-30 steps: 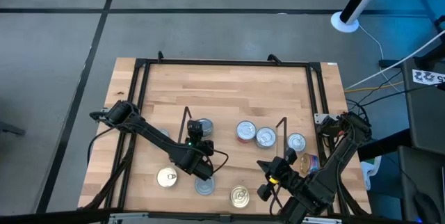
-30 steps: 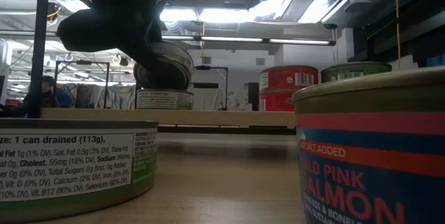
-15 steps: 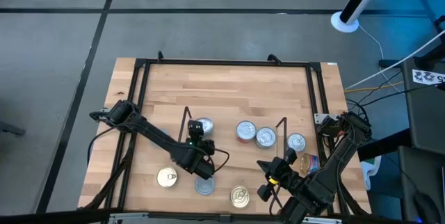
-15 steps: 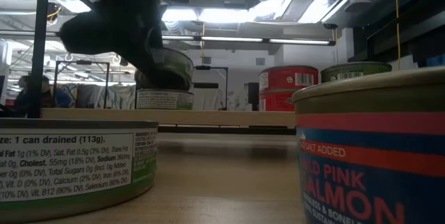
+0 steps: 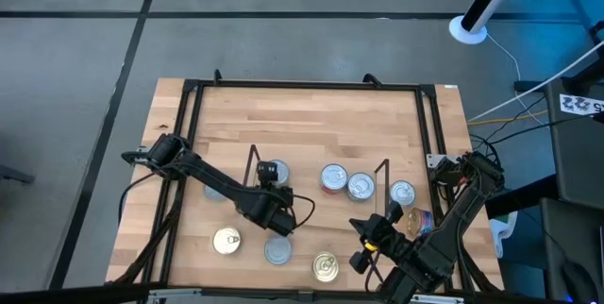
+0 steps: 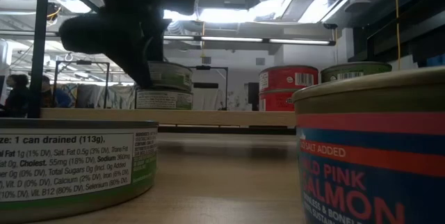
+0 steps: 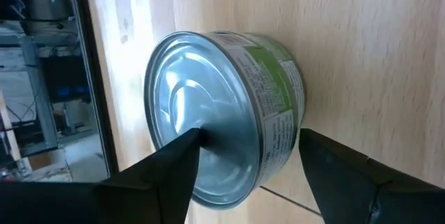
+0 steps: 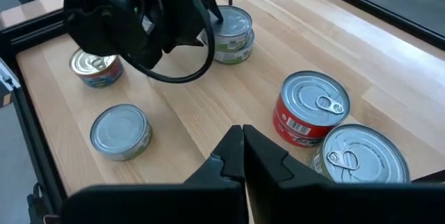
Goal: Stack canned seafood by type on shelf
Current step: Stack the green white tuna on top of the green white tuna can on the shelf, then stack the green white tuna can on top of the green white tuna cans on the shelf
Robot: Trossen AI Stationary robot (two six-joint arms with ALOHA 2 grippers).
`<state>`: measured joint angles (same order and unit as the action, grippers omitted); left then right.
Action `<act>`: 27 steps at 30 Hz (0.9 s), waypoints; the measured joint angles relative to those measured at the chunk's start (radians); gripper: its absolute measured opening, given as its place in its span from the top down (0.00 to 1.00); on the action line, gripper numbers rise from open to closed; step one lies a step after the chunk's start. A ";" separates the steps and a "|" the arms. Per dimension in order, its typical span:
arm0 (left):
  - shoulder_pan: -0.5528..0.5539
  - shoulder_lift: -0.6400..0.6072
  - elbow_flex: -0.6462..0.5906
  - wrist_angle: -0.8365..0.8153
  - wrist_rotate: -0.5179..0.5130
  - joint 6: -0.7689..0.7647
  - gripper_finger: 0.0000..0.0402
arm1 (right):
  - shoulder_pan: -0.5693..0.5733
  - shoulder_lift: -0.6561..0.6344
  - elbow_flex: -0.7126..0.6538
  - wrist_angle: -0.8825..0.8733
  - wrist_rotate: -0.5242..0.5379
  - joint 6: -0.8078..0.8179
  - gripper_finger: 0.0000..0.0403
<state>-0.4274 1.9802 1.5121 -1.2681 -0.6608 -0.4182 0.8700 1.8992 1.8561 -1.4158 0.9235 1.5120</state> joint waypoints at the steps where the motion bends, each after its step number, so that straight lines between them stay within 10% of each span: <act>1: 0.000 -0.001 0.000 0.000 0.003 0.003 0.41 | 0.000 0.000 0.000 0.000 -0.001 0.000 0.99; 27: 0.000 -0.002 0.000 -0.005 -0.034 0.051 0.41 | 0.000 0.000 0.000 0.000 -0.001 -0.003 0.99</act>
<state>-0.4270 1.9785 1.5124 -1.2729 -0.6949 -0.3672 0.8700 1.8992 1.8561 -1.4158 0.9230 1.5089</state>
